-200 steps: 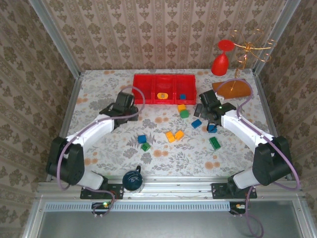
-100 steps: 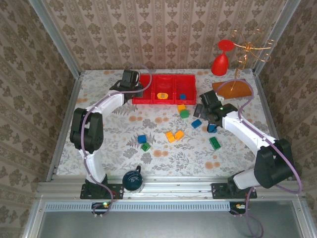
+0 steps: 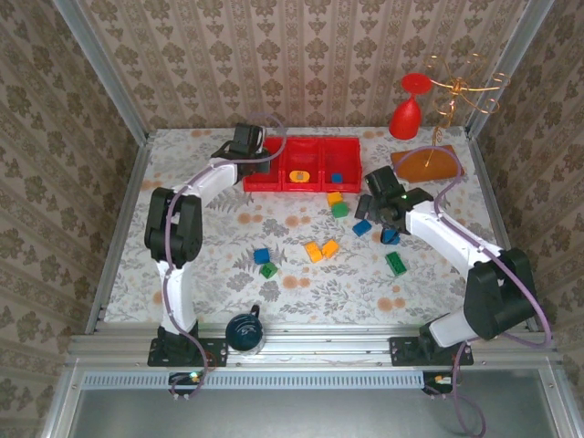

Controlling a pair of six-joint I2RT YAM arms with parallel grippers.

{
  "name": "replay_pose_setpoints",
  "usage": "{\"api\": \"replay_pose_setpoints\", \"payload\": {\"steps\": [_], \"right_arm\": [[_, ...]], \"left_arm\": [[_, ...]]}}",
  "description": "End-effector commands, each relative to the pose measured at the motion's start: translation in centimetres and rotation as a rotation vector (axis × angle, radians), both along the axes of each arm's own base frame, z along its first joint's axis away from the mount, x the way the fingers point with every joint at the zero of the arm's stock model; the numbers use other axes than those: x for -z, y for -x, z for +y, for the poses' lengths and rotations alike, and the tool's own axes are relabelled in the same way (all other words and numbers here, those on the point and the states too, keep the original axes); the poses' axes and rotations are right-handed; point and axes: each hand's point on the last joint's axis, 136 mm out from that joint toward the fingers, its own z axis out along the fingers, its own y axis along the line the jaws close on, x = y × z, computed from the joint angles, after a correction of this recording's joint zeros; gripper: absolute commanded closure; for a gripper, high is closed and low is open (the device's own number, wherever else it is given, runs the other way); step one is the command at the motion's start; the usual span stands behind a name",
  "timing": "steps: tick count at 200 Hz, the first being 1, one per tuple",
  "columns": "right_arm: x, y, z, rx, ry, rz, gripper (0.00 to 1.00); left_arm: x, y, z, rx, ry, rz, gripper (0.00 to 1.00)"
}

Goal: Sort the legos into containers by color
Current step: Place the lego in the container, then pick up the lego from the middle-right of the table.

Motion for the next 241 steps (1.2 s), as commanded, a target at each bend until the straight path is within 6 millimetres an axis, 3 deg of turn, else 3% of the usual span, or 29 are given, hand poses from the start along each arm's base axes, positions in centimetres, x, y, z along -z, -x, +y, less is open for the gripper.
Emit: {"api": "replay_pose_setpoints", "payload": {"steps": [1,56,97,141,209,241], "right_arm": [[0.3,0.6,-0.5,0.023,0.014,0.038,0.00],[1.6,2.2,-2.2,0.071,0.032,0.091,0.01],[2.4,3.3,-3.3,0.105,0.010,0.097,0.01],[3.8,4.2,-4.0,0.129,-0.028,0.121,0.03],[6.2,4.2,-3.7,0.109,-0.077,0.190,0.05],[7.2,4.2,-3.7,0.095,-0.066,0.225,0.05]], "left_arm": [[-0.7,-0.7,0.2,-0.002,0.007,-0.009,0.65],[-1.4,-0.3,0.0,-0.004,0.041,-0.009,0.49],[-2.2,0.1,-0.1,-0.003,0.059,-0.011,0.43],[-4.4,1.0,-0.2,0.003,0.079,-0.042,0.37],[-8.0,4.8,0.3,0.008,0.114,-0.092,0.19],[-8.9,7.4,1.5,-0.009,0.129,-0.107,0.05]]}}
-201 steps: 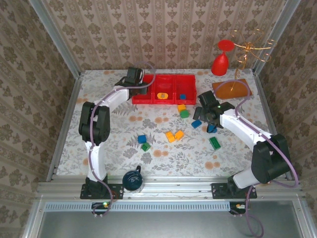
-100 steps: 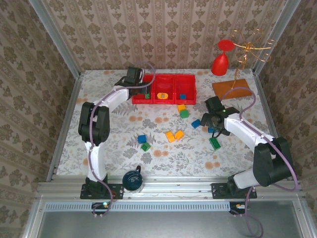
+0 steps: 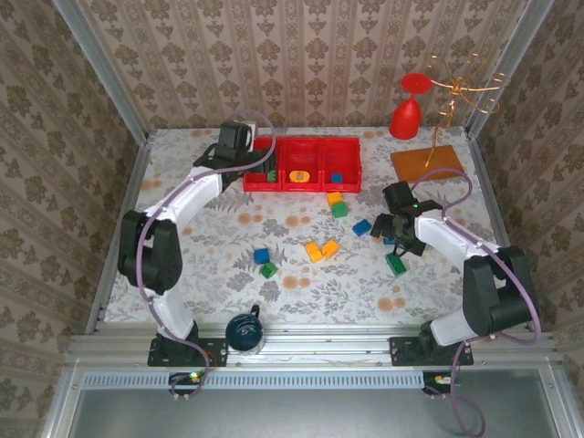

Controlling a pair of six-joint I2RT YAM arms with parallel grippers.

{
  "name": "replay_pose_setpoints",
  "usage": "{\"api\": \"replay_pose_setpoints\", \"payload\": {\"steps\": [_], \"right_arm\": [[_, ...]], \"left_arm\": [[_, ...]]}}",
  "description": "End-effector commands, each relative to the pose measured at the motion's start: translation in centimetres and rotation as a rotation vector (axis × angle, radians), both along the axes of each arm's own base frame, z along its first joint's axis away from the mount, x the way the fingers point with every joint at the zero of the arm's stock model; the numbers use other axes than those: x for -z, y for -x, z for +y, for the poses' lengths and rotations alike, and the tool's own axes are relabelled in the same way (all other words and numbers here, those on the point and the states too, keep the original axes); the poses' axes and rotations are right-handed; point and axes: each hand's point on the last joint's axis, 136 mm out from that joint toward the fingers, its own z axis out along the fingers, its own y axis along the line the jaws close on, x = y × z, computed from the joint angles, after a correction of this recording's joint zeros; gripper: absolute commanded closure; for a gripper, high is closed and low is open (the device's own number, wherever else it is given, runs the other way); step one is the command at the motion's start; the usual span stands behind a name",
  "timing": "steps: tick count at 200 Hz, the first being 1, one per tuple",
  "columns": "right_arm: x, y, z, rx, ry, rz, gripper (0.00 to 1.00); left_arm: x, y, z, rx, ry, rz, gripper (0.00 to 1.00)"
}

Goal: Sort the legos into containers by color
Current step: Pick up the lego from the middle-right of the table.

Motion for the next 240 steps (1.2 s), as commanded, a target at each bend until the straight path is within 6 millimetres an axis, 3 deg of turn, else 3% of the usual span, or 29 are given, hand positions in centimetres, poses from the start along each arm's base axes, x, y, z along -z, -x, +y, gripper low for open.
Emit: {"api": "replay_pose_setpoints", "payload": {"steps": [1,10,55,131,185,240], "right_arm": [[0.8,-0.1,0.2,-0.019,-0.008,0.029,0.05],[1.1,-0.1,0.1,-0.021,-0.006,0.038,0.05],[1.9,-0.5,0.0,-0.031,-0.001,0.066,0.06],[3.0,-0.9,-0.4,-0.018,-0.017,0.094,0.09],[3.2,-1.3,-0.6,-0.008,-0.027,0.088,0.15],[3.5,-1.6,-0.6,-0.005,-0.040,0.087,0.21]], "left_arm": [[-1.2,1.7,0.6,-0.014,0.030,-0.021,0.04],[-1.4,2.5,0.9,-0.019,0.038,-0.024,0.00],[-1.2,5.7,3.0,-0.064,0.068,-0.031,0.00],[-1.3,9.3,6.9,-0.146,0.097,-0.053,0.00],[-0.7,10.4,8.9,-0.190,0.093,-0.040,0.00],[-0.5,10.8,9.5,-0.200,0.091,-0.034,0.00]]}}
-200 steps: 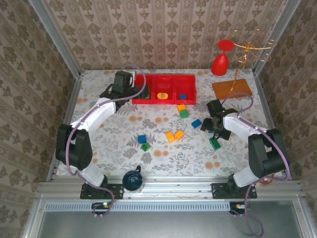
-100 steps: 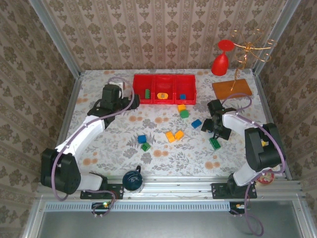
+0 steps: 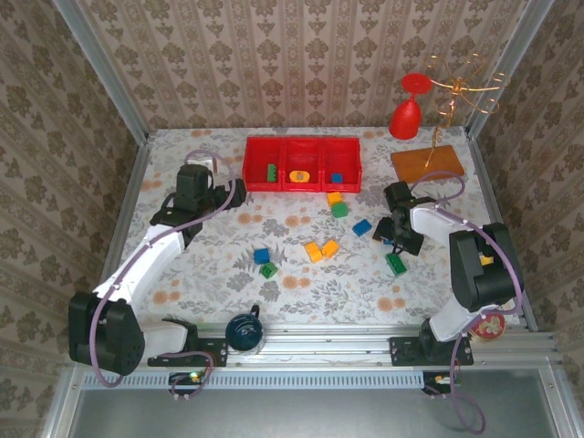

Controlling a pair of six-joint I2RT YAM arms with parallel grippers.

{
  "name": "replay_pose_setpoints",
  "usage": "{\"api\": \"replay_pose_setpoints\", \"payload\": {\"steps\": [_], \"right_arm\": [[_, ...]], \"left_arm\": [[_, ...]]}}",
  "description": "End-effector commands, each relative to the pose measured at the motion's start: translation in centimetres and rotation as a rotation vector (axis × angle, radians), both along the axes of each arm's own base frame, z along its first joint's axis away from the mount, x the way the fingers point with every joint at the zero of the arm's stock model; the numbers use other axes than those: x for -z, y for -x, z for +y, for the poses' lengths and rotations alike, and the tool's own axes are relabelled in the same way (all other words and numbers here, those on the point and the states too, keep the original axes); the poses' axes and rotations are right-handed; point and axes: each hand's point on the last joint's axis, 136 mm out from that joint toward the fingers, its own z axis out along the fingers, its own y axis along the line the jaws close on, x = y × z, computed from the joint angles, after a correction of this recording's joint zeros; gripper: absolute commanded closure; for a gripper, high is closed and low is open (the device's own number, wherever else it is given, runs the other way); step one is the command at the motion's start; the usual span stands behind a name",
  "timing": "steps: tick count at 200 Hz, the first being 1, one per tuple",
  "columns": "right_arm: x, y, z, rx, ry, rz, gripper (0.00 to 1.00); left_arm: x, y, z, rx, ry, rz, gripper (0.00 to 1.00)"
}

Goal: Sort the legos into containers by color
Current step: Pick up the lego from the middle-right of the table.

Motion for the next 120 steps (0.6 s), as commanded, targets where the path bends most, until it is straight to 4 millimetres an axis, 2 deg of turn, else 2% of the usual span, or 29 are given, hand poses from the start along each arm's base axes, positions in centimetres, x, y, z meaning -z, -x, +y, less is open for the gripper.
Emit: {"api": "replay_pose_setpoints", "payload": {"steps": [1,73,120], "right_arm": [[-0.1,-0.7,0.2,-0.004,-0.019,-0.006,0.21],[0.3,-1.9,0.9,-0.023,-0.049,-0.009,0.31],[0.0,-2.2,0.4,-0.012,-0.027,-0.022,0.37]], "left_arm": [[0.0,0.4,0.7,-0.028,0.009,0.005,0.00],[0.4,0.4,0.8,-0.029,0.010,0.014,0.00],[0.7,0.5,0.9,-0.030,0.014,0.020,0.00]]}}
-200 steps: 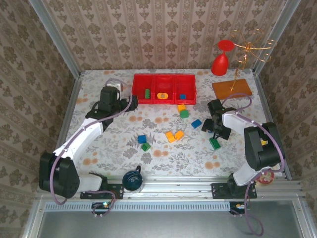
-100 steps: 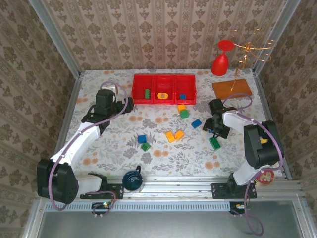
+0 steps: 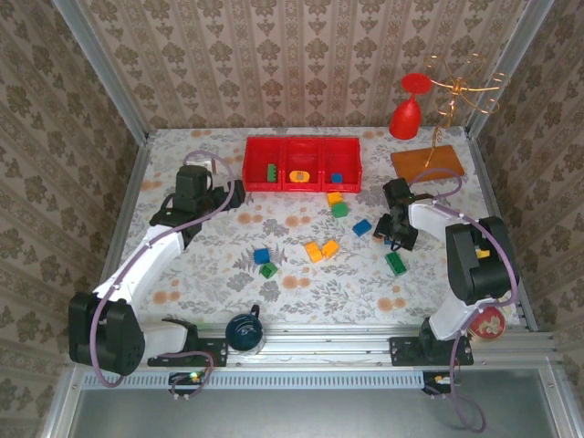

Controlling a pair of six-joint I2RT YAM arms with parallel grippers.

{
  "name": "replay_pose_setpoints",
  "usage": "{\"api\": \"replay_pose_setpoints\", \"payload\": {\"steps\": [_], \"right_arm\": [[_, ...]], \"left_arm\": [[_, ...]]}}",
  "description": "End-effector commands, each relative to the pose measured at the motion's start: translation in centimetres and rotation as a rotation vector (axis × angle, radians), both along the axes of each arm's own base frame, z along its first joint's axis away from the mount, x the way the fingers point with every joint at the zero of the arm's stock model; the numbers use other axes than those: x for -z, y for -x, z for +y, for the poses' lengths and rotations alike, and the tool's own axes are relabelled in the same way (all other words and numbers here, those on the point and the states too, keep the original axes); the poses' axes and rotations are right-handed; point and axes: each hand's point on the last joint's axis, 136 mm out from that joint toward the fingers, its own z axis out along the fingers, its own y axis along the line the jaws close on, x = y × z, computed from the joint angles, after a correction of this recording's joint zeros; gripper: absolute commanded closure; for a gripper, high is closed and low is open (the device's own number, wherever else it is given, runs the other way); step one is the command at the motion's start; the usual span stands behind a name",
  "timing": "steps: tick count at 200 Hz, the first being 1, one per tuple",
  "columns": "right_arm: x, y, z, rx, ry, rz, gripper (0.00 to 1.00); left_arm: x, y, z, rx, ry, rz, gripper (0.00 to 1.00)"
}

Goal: Sort the legos into containers by color
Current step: Pick up the lego from the middle-right of the table.

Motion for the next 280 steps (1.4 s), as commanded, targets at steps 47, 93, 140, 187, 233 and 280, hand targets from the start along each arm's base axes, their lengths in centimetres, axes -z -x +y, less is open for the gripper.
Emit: {"api": "replay_pose_setpoints", "payload": {"steps": [47,93,140,187,233,280], "right_arm": [[-0.2,-0.7,-0.3,0.018,-0.001,-0.013,0.45],[-0.1,-1.2,0.0,0.016,-0.019,-0.031,0.52],[-0.2,-1.3,0.2,0.010,-0.033,-0.041,0.58],[-0.8,-1.5,0.4,0.003,-0.040,-0.062,0.64],[-1.5,-1.6,0.6,-0.004,-0.034,-0.074,0.67],[-3.8,-2.2,1.3,-0.036,0.001,-0.112,0.70]], "left_arm": [[0.4,0.6,0.5,-0.016,0.014,0.010,0.00],[0.7,0.7,0.7,-0.021,0.014,0.016,0.00],[0.6,0.7,0.9,-0.025,0.013,0.016,0.00],[0.6,0.6,1.0,-0.027,0.016,0.015,0.00],[0.5,0.7,1.1,-0.029,0.017,0.010,0.00],[0.5,0.8,1.5,-0.040,0.015,0.008,0.00]]}}
